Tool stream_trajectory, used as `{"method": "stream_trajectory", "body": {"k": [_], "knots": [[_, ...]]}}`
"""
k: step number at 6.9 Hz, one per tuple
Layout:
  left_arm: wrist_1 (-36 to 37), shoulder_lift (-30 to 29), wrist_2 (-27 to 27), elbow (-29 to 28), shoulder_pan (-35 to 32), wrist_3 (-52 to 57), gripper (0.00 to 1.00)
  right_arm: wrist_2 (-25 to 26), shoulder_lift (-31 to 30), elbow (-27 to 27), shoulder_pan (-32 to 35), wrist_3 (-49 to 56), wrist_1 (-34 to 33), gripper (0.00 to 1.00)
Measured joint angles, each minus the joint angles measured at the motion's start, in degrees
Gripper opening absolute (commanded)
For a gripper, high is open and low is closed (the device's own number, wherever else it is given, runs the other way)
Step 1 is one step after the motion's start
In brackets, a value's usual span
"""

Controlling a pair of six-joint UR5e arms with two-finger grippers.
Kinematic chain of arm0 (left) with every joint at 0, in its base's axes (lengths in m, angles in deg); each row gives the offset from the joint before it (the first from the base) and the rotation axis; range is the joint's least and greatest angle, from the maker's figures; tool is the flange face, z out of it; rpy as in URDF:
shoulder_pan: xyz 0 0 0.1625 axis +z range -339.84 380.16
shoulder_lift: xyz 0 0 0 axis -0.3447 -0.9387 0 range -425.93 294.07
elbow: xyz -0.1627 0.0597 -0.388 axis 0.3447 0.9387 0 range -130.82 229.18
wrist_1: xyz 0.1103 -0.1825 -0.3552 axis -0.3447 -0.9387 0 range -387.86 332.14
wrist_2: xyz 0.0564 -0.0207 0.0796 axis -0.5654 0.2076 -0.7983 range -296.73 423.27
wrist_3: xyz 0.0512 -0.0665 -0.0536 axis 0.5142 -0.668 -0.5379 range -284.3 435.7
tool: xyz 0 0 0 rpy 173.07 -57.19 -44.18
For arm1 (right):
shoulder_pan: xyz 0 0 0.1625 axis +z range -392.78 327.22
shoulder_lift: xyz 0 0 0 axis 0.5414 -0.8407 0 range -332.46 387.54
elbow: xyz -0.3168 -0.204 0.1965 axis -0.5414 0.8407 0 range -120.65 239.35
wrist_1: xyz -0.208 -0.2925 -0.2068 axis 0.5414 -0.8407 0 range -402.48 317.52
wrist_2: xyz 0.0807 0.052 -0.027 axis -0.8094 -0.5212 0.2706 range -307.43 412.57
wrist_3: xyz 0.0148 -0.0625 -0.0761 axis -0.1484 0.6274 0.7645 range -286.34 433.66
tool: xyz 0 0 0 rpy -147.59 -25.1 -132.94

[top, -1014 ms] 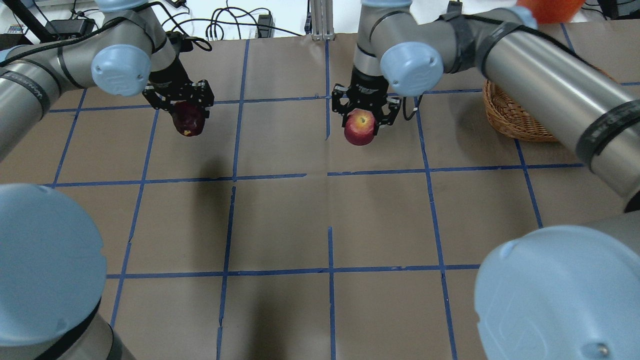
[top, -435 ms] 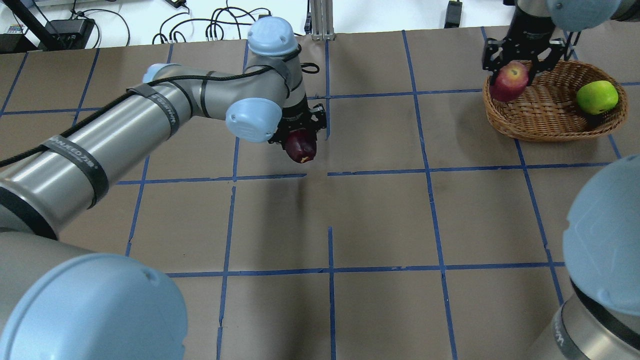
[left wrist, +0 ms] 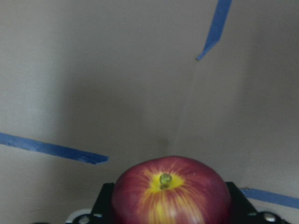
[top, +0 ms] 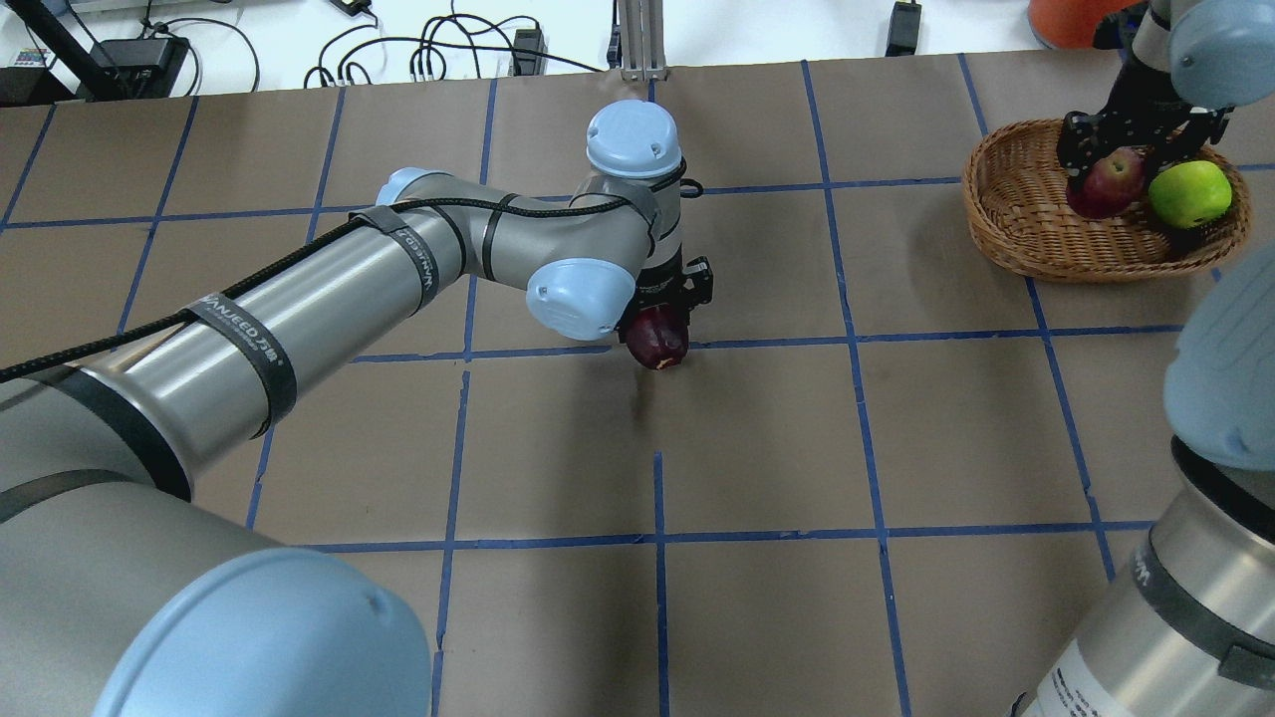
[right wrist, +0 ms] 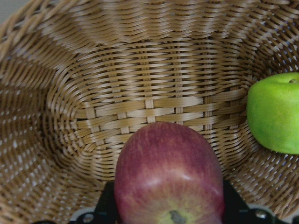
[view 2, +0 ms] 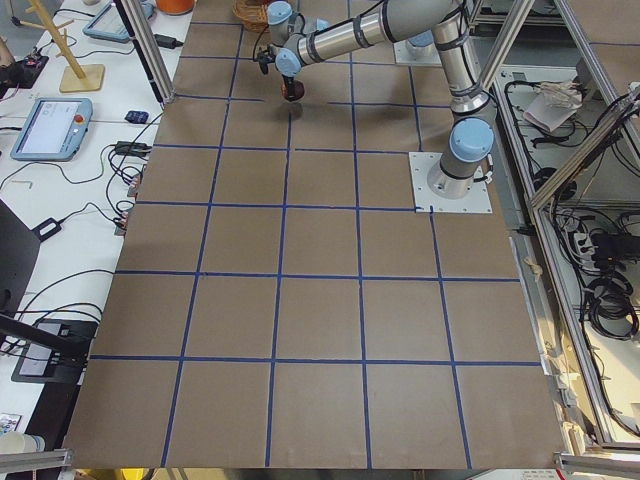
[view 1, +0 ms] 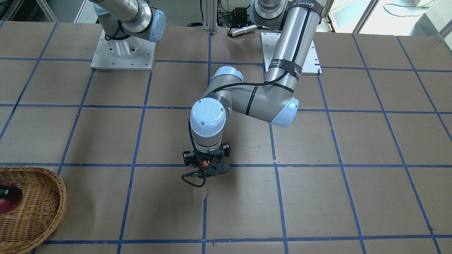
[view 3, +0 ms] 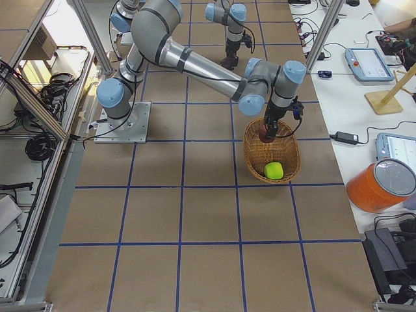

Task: Put all apples into basket
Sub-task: 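Drop red apple in basket with right gripper while left sets dark apple centrally, then lower the right gripper to the dark red apple while the left lifts away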

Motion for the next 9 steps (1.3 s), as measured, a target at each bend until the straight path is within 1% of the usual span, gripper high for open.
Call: {"method": "stream_trajectory", "body": {"k": [1,2,3,4,5,6,7,8,9], "knots": [[-1.1,1.6,0.0,-0.9,1.0,0.7,1.00,0.9,1.8,0.0,-1.1,0.9,-2.6,0.89],[-4.7,4.4,-0.1,-1.9,2.4,3.5,1.00,1.3,3.0,0.2,-2.0,1.3,-3.8,1.00],[-10.2,8.0,-0.1,-2.7,4.2,8.4,1.00,1.2,3.2,0.7,-2.3,1.3,-3.9,1.00],[-17.3,12.5,-0.1,-3.1,7.3,14.2,1.00,1.2,2.6,1.0,-2.3,1.1,-3.1,1.00],[-24.7,17.3,-0.2,-3.3,11.4,20.6,1.00,0.7,0.5,1.3,-1.3,0.3,-0.5,1.00],[-30.3,22.0,-0.5,-3.1,15.3,25.2,1.00,-0.9,-2.9,1.4,1.6,-1.1,4.1,1.00],[-33.2,26.4,-0.8,-2.7,17.6,27.6,1.00,-3.0,-6.3,1.3,6.9,-2.2,8.9,1.00],[-34.1,30.1,-1.0,-2.4,18.6,28.4,1.00,-4.8,-8.5,1.0,13.5,-3.4,11.8,1.00],[-33.5,32.3,-1.2,-2.0,19.1,28.6,1.00,-7.0,-9.3,0.6,20.3,-4.9,13.0,1.00]]}}
